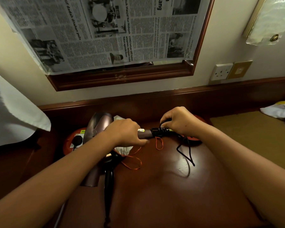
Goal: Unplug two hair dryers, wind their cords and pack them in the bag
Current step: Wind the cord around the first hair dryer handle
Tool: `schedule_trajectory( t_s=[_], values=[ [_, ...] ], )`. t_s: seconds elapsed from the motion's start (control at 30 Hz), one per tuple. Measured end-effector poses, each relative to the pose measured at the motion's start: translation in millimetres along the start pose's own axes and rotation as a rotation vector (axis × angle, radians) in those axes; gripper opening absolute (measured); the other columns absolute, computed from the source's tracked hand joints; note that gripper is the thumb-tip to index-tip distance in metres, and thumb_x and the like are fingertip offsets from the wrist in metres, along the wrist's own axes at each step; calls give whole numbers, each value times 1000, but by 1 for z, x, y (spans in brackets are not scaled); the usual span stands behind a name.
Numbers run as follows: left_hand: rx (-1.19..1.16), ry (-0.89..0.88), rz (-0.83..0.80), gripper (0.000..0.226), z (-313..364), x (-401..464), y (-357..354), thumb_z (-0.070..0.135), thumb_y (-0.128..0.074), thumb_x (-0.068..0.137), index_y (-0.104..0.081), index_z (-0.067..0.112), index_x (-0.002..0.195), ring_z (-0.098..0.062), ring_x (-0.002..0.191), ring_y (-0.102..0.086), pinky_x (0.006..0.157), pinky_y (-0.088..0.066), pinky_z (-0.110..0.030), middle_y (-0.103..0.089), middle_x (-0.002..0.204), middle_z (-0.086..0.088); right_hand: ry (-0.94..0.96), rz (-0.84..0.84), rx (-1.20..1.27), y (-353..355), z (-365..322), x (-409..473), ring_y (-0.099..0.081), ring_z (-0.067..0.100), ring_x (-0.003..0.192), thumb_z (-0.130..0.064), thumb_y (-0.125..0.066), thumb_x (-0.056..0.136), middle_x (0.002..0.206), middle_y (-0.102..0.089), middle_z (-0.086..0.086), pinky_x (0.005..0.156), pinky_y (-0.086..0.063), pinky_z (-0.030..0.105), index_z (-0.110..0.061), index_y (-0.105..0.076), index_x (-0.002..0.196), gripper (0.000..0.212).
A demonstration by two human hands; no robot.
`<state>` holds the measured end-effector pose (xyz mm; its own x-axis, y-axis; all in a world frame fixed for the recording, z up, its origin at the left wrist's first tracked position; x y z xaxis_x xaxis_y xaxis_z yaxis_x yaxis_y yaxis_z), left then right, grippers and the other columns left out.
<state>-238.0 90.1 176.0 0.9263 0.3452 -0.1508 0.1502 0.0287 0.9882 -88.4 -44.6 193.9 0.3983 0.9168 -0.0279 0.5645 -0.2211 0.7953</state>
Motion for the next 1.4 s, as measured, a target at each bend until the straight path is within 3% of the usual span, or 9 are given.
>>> schedule_trajectory(
  t_s=[0.3, 0.43, 0.5, 0.67, 0.77, 0.9, 1.0, 1.2, 1.4],
  values=[
    [-58, 118, -1, 51, 1, 7, -3, 72, -52, 76, -49, 24, 60, -14, 60, -55, 52, -40, -28, -54, 63, 4, -32, 93, -51, -16, -10, -23, -58, 17, 67, -15, -51, 93, 81, -67, 5, 59, -47, 33, -13, -70, 98, 19],
    [-70, 155, 35, 58, -8, 10, -5, 80, -45, 72, -61, 24, 71, -11, 60, -56, 52, -40, -27, -56, 64, 7, -111, 121, 297, -40, -8, -41, -50, 2, 51, -6, -44, 95, 74, -61, 0, 46, -36, 17, -16, -60, 117, 29],
    [-49, 156, 70, 69, -10, 12, -5, 87, -34, 65, -63, 26, 74, -10, 59, -54, 52, -38, -28, -55, 63, 8, -162, 137, 515, -52, -6, -48, -52, 2, 55, -5, -44, 96, 75, -59, -2, 51, -43, 23, -18, -53, 122, 31],
    [-59, 148, 79, 61, -8, 12, 2, 83, -39, 73, -55, 25, 68, -11, 61, -51, 56, -37, -30, -53, 64, 8, -147, 81, 689, -67, 1, -56, -60, 19, 55, -10, -45, 98, 71, -62, 3, 57, -47, 30, -11, -51, 105, 9],
    [-83, 124, 76, 61, -4, 9, 10, 82, -40, 74, -59, 24, 74, -13, 65, -53, 63, -38, -32, -54, 66, 9, -165, -4, 810, -72, 11, -58, -53, 22, 48, -20, -47, 99, 63, -58, 6, 51, -44, 34, -8, -56, 93, 16],
    [-108, 98, 68, 57, -3, 7, 13, 80, -43, 75, -57, 25, 72, -13, 65, -52, 63, -35, -33, -53, 67, 10, -202, -55, 859, -70, 21, -54, -43, 19, 42, -31, -49, 96, 59, -50, 10, 48, -43, 32, -13, -65, 97, 23],
    [-176, 90, 78, 53, -4, 7, 13, 79, -46, 75, -50, 27, 65, -8, 62, -51, 57, -34, -30, -54, 66, 9, -204, -143, 908, -67, 26, -50, -39, 14, 41, -37, -49, 93, 53, -41, 6, 65, -45, 42, -21, -68, 111, 31],
    [-199, 62, 68, 56, -6, 2, 16, 80, -47, 74, -51, 25, 65, -10, 61, -54, 54, -37, -28, -56, 65, 7, -224, -281, 1148, -66, 34, -39, -38, 17, 60, -27, -47, 94, 66, -38, 3, 61, -35, 30, -15, -63, 123, 36],
    [-179, -5, 32, 56, -8, -3, 18, 78, -47, 75, -60, 23, 73, -11, 61, -56, 54, -40, -28, -58, 65, 6, -251, -234, 921, -55, 38, -29, -30, 13, 51, -36, -53, 90, 60, -33, 1, 47, -25, 25, -7, -68, 90, 32]
  ],
)
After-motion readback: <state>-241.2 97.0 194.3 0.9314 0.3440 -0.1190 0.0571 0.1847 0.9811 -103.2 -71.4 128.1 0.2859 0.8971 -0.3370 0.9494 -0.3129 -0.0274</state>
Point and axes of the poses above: each hand's wrist, its own x-axis towards the middle knuckle, its own y-axis out of the back of the hand, z = x × y, the point moved 2 cm from there along x, towards the middle knuckle
